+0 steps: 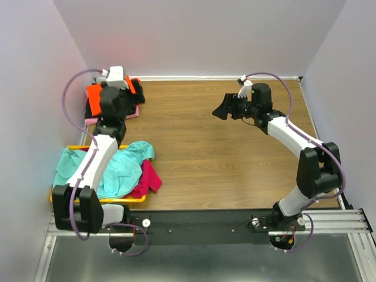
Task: Fold and stack the t-shirts
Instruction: Reset both grippers
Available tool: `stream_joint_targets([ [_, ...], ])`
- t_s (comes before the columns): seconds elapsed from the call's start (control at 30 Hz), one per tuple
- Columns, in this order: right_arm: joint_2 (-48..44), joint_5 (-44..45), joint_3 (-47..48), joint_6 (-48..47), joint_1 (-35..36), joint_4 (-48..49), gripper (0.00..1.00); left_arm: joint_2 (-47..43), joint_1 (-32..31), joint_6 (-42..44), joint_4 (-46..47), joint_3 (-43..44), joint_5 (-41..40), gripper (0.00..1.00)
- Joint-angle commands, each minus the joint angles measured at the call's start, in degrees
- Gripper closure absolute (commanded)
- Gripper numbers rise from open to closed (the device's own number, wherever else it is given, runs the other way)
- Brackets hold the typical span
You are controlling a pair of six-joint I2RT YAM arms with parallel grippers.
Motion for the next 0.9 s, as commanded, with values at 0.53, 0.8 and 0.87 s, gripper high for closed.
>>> stream_joint_targets([
  [0.53, -20.4, 32.8, -15.9, 2.3, -0.3, 2.7, 0.05, -11.8, -15.4, -5.3, 15.6, -22.4, -3.6, 0.13],
  [0.8, -25.7, 37.8, -19.8, 2.0, -0.4, 4.1, 0.04, -15.4, -15.4, -5.8, 16.3, -25.1, -6.0, 0.12],
  [0.87, -26.1, 38.3, -20.1, 1.9, -0.4, 4.1, 0.04, -15.8, -15.4, -5.5, 16.3, -25.4, -5.6, 0.12],
])
